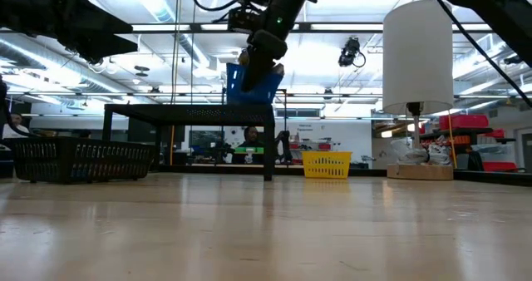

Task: Pick & Place Office Desk Supplies
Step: Put the blue bin on the shelf

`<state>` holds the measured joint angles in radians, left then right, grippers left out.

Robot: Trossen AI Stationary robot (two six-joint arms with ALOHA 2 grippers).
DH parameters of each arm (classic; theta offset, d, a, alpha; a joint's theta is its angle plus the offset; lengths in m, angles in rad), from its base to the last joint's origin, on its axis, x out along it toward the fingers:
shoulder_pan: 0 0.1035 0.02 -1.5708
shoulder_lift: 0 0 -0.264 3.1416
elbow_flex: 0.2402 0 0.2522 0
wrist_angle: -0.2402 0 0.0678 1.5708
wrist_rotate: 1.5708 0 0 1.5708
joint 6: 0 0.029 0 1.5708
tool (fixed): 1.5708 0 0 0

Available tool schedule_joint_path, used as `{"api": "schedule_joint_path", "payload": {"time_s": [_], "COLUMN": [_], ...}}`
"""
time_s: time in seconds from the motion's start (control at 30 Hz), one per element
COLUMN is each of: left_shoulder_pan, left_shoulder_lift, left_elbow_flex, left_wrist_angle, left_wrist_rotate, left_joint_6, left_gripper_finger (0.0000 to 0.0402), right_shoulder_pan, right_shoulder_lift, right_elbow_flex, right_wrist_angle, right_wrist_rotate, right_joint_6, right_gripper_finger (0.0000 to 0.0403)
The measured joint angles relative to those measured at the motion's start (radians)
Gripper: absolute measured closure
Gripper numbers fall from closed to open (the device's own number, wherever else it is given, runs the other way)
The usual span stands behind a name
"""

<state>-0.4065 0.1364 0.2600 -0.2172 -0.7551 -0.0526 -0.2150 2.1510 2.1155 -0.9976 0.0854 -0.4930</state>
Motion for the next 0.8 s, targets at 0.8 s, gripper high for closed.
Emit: {"api": "schedule_joint_path", "payload": {"time_s": [0.8], "left_shoulder_pan": [0.000], "left_shoulder_lift": [0.000], "left_elbow_flex": [0.001], "left_wrist_angle": [-0.005], "left_wrist_rotate": [0.000], "left_joint_6": [-0.004], "left_gripper_finger": [0.0067], "right_shoulder_pan": [0.038], "right_shoulder_lift": [0.045], "right_elbow_flex": [-0.002], "right_wrist_angle": [0.060], "right_wrist_rotate": [0.116], "right_joint_6": [-0.047], "right_gripper_finger": [0.0343]}}
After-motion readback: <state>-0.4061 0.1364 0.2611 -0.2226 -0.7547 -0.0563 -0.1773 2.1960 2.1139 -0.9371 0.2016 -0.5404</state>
